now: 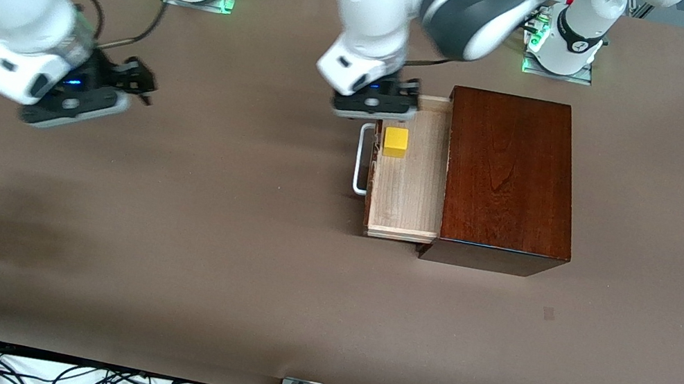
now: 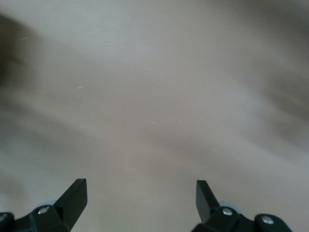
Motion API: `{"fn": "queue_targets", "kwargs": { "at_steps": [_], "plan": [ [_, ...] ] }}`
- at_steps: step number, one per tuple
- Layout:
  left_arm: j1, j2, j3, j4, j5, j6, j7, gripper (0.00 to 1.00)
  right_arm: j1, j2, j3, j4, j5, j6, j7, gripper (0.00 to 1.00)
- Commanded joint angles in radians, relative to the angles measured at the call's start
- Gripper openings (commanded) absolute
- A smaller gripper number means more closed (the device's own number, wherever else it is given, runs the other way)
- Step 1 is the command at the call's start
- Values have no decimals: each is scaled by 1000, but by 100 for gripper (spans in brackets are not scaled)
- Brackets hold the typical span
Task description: Open drawer, take yellow block, close drawer
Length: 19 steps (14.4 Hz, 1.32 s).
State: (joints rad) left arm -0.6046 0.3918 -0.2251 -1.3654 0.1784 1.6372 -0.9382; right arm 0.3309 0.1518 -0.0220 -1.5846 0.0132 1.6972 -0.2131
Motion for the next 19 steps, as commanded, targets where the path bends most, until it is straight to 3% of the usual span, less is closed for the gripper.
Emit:
{"fn": "queue_targets", "kwargs": {
  "at_steps": [1,5,9,14,16,19],
  "plan": [
    [130,-89,-5,-24,-71,-106,210,100,109,6,-1,8,48,-4,-63,100],
    [327,-162,-7,-24,-76,-212,574,100,261,96,20,40,42,61,-107,100],
    [532,-182,1,-23,-155,-212,835,100,390,294,24,239,25,70,-221,100],
    [569,-307,154,-157,-200,-104,1022,100,506,500,24,457,-21,94,-339,100],
    [571,-391,188,-269,-166,7,1012,100,523,537,24,482,-33,107,-405,100],
    [557,-398,231,-296,-160,12,1010,100,559,561,21,517,-36,134,-442,100]
  ]
}}
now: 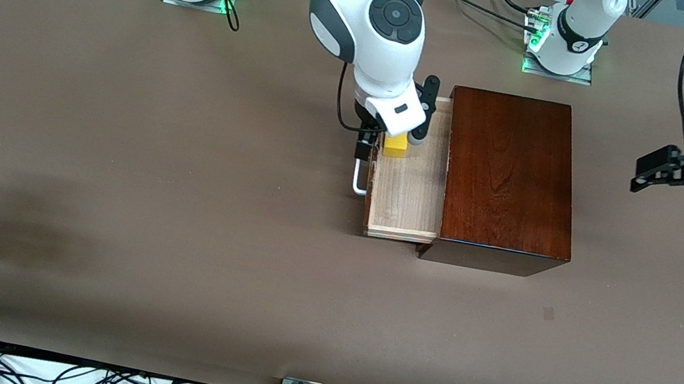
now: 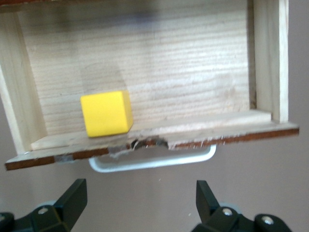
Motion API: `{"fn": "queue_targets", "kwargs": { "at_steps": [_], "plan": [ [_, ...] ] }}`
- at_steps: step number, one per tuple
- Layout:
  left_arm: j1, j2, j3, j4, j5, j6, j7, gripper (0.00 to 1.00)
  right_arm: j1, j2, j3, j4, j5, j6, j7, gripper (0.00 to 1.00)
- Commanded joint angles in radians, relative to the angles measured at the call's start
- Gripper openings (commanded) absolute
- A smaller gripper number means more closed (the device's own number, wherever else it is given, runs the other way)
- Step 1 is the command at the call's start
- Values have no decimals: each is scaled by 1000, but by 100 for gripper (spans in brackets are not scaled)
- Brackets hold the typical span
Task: Open drawer, take yellow block, close drawer
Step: 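Lower the right gripper onto the yellow cube and close it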
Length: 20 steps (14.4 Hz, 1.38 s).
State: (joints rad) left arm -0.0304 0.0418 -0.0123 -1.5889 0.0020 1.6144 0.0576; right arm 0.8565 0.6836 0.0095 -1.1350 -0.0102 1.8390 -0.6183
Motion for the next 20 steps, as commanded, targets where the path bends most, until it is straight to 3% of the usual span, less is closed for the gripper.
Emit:
{"fn": "queue_targets", "kwargs": {
  "at_steps": [1,9,20],
  "plan": [
    [-19,-53,18,-75,16,33,13,100,45,40,-14,72,-23,-3,-40,100],
    [-13,-46,11,-19,4,-43,11,100,78,120,-6,70,-24,135,-70,100],
    [-13,-45,9,9,4,-77,10,100,98,155,-6,58,-24,126,-69,100]
  ]
}}
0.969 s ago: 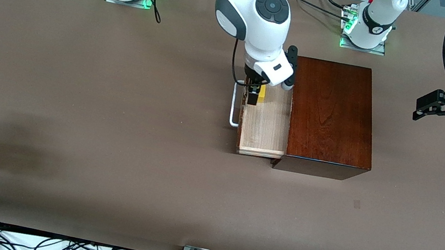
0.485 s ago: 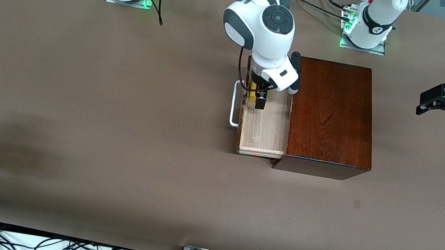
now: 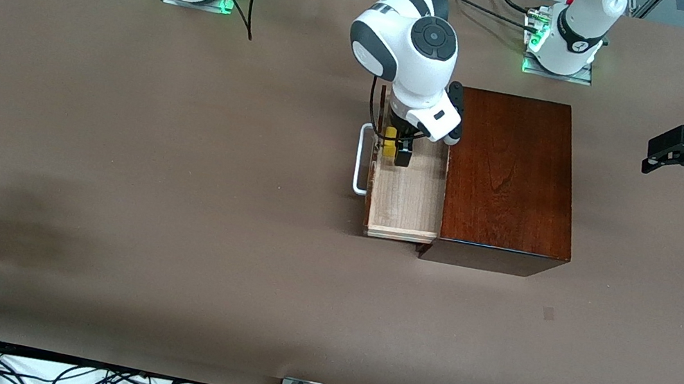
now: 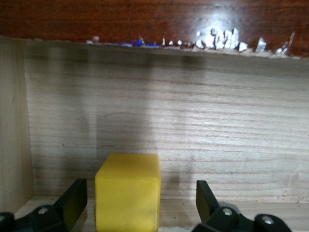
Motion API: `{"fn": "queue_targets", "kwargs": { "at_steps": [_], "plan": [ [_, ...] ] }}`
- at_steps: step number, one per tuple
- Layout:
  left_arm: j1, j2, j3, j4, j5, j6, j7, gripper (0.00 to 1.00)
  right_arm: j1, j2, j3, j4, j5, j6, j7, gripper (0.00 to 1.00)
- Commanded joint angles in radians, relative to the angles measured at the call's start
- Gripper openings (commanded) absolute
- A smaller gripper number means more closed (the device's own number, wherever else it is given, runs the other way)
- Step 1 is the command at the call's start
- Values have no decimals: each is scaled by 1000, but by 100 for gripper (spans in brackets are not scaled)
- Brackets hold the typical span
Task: Open drawer, take yellow block, close drawer
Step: 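Lower the right gripper onto the yellow cube and close it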
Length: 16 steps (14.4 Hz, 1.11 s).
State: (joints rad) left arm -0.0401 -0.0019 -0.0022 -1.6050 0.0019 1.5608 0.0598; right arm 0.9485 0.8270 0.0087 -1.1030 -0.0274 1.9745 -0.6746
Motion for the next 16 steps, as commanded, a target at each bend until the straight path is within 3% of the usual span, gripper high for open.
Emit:
{"fn": "queue_targets", "kwargs": {
  "at_steps": [1,4,5,6,10,12,13,14,15,16],
  "plan": [
    [-3,0,2,25,3,-22,8,100,4,11,-6,23,-5,-13,-13,100],
    [-3,-1,2,25,3,-22,8,100,4,9,-7,23,0,-17,-13,98],
    [-1,0,4,25,3,-22,8,100,4,9,-7,23,0,-17,-13,94],
    [-3,0,5,25,3,-22,9,100,4,9,-7,22,0,-17,-7,84],
    [-3,0,7,27,4,-22,9,100,6,4,-7,6,0,-19,9,79],
    [-3,0,7,27,4,-22,9,100,7,3,-7,6,-3,-20,10,62],
    [-1,0,7,25,4,-22,9,100,9,3,-7,6,-8,-20,15,46],
    [-1,0,7,27,4,-22,9,100,13,4,-7,6,-11,-19,17,22],
    [-1,0,7,27,4,-21,9,100,19,4,-7,6,-14,-19,17,5],
    [-3,0,8,27,3,-19,9,100,24,6,-9,6,-17,-19,17,0]
  ]
}}
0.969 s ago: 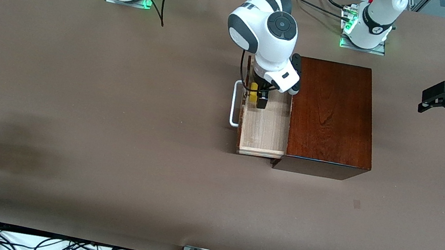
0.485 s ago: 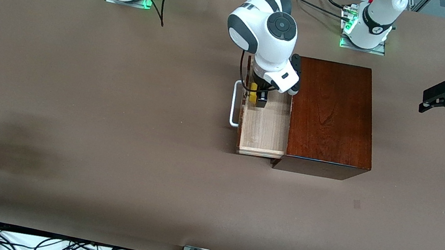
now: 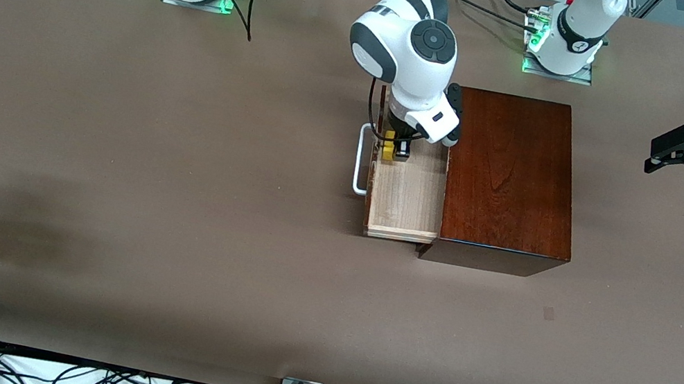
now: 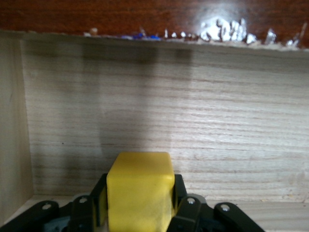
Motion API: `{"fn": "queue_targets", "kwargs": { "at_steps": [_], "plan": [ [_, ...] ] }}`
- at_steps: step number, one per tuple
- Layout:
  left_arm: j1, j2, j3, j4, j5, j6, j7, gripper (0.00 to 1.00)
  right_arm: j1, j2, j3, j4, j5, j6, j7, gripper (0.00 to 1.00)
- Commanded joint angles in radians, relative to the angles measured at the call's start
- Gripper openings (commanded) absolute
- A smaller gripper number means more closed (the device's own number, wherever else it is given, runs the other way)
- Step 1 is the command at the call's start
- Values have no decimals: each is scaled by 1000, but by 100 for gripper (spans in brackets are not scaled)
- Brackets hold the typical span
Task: Open drawer, take yellow block, close drawer
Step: 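Lift the yellow cube out of the drawer with the right gripper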
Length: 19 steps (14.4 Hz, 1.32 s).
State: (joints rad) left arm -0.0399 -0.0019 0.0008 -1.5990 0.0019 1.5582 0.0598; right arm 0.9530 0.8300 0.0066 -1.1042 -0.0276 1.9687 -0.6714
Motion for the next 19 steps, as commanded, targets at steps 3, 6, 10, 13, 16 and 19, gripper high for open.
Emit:
{"fn": "queue_targets", "kwargs": {
  "at_steps": [3,6,10,13,16,19],
  "plan": [
    [-3,0,5,21,3,-17,9,100,24,-2,-8,17,-38,-39,12,0],
    [-3,0,4,21,3,-17,9,100,24,-35,-10,23,-34,-105,15,0],
    [-3,2,4,21,0,-17,8,100,18,-135,-14,23,-31,-149,81,0],
    [-3,14,4,21,-2,-12,8,100,-5,-225,-22,23,-31,-166,124,0],
    [-5,34,-1,37,-2,-13,9,100,-86,-281,-20,23,-29,-252,176,0],
    [-34,63,-39,37,-11,-26,21,100,-201,-318,-26,23,-31,-269,184,0]
  ]
}}
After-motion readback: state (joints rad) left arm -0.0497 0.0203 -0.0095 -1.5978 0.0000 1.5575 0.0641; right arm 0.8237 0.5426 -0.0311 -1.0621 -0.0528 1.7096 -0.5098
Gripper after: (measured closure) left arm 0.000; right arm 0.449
